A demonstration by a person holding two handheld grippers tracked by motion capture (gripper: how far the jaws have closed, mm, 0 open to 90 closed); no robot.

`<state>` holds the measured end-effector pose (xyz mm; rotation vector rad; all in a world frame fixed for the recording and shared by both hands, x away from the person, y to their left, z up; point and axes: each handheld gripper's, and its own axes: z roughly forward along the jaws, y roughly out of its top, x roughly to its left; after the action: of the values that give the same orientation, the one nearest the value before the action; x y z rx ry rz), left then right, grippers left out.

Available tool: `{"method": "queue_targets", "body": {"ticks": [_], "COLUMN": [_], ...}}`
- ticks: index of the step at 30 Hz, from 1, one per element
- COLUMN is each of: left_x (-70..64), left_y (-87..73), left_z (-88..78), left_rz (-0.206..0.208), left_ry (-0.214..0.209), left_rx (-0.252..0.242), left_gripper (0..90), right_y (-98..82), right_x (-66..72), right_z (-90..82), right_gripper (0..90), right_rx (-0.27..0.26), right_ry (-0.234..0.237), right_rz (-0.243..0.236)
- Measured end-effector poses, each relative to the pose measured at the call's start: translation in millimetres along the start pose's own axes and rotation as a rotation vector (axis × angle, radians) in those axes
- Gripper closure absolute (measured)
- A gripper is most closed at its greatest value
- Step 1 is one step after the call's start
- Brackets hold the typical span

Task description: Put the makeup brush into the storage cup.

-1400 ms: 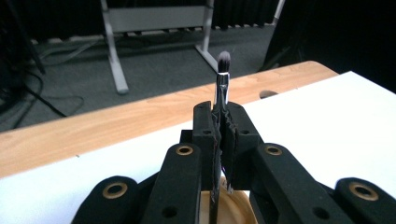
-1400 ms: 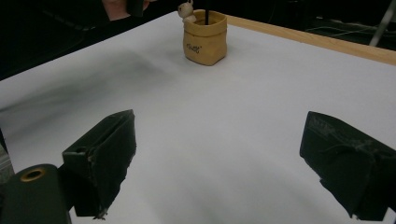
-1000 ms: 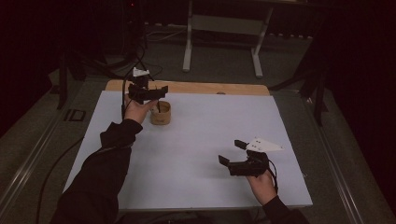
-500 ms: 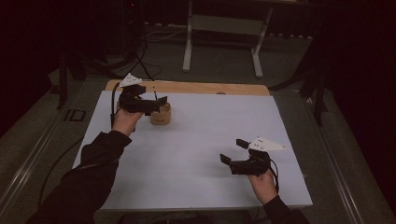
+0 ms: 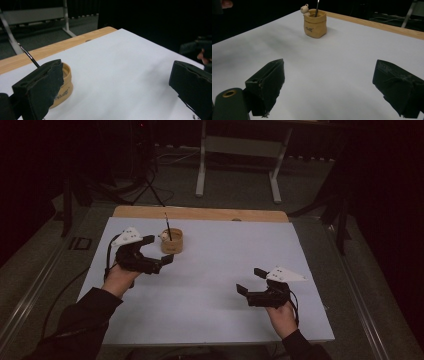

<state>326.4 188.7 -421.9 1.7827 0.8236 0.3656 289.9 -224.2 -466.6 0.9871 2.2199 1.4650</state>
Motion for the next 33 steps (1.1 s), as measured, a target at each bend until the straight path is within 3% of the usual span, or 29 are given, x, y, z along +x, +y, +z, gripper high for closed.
{"method": "queue_targets", "body": {"ticks": [11,20,28,33], "left_x": [-15.2,-18.4,-13.3,-8.6], "left_y": [-35.2,-66.1,-89.0,-104.1], "left_z": [-15.0,-20.6,-25.8,-28.0], "left_rz": [0.011,0.013,0.010,0.026], "left_ry": [-0.075,-0.104,-0.112,-0.090], "left_rx": [0.007,0.027,0.036,0.048], "left_gripper": [0.0,0.0,0.0,0.0], "right_y": [-1.4,-1.3,-2.4,-3.2], "right_x": [-0.7,-0.6,-0.7,0.0], "right_z": [3.4,2.9,3.9,4.9], "right_gripper": [10.5,10.5,10.5,10.5], "right_rx": [0.006,0.002,0.007,0.011], "right_ry": [0.018,0.011,0.010,0.008], "right_rz": [-0.026,-0.036,-0.041,-0.049]}}
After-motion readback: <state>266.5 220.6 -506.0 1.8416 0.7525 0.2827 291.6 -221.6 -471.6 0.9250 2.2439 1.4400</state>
